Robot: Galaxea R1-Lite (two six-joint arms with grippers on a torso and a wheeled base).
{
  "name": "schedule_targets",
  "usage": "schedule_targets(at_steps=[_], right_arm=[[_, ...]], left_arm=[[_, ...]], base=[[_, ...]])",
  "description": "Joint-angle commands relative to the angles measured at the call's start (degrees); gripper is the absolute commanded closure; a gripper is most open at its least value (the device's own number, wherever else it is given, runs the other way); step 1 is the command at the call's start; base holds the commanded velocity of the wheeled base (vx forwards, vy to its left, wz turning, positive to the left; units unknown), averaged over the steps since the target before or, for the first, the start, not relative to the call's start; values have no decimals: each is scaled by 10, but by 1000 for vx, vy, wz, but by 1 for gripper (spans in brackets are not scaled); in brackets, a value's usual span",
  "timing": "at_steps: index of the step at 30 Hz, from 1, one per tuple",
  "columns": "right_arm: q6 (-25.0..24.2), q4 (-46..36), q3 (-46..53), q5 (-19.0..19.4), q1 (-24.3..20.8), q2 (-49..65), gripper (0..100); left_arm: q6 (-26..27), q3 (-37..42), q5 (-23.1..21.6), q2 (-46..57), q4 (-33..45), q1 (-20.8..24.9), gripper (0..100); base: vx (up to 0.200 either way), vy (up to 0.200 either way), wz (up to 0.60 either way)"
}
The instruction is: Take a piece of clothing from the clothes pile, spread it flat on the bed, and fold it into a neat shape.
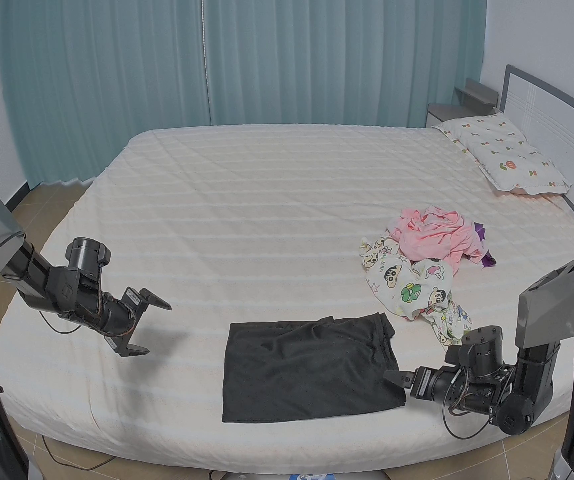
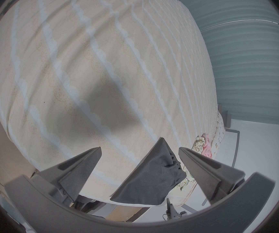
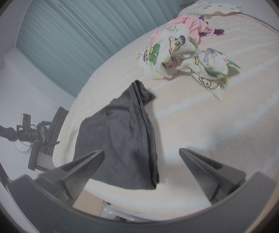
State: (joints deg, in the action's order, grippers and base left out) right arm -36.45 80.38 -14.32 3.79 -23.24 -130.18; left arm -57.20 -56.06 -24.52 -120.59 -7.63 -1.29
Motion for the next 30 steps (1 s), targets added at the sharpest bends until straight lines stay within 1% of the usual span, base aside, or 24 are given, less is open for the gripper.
schedule_targets(at_steps=[1, 3, 4, 6, 7, 8, 9, 13, 16, 17, 24, 27, 30], right_arm=[[0, -31, -83, 1, 15, -7, 0], [-2, -78, -142, -4, 18, -20, 0], [-2, -86, -151, -4, 19, -22, 0], [-4, -149, -223, -7, 21, -38, 0], [-4, -153, -227, -7, 21, -38, 0], [-5, -185, -270, -7, 25, -48, 0], [-4, -202, -293, -7, 27, -55, 0], [-5, -257, -373, -7, 29, -86, 0], [-4, -275, -393, -7, 32, -95, 0], [-5, -293, -419, -7, 34, -110, 100], [-11, -298, -439, -7, 44, -116, 100], [-44, -295, -438, -16, 47, -110, 100], [-55, -292, -439, -20, 54, -110, 100]], left_arm=[[0, 0, 0, -1, 0, 0, 0], [0, 0, 0, -1, 0, 0, 0], [0, 0, 0, -1, 0, 0, 0], [0, -1, 0, -1, 0, 0, 0], [0, 0, 0, -1, 0, 0, 0], [0, 0, 0, -1, 0, 0, 0], [0, -1, 0, -1, 0, 0, 0], [0, 0, 0, -1, 0, 0, 0], [0, 0, 0, -1, 0, 0, 0], [0, 0, 0, -1, 0, 0, 0], [0, 0, 0, -1, 0, 0, 0], [0, 0, 0, -1, 0, 0, 0], [0, 0, 0, -1, 0, 0, 0]], base=[[0, 0, 0], [0, 0, 0], [0, 0, 0], [0, 0, 0], [0, 0, 0], [0, 0, 0], [0, 0, 0], [0, 0, 0], [0, 0, 0], [0, 0, 0], [0, 0, 0], [0, 0, 0], [0, 0, 0]])
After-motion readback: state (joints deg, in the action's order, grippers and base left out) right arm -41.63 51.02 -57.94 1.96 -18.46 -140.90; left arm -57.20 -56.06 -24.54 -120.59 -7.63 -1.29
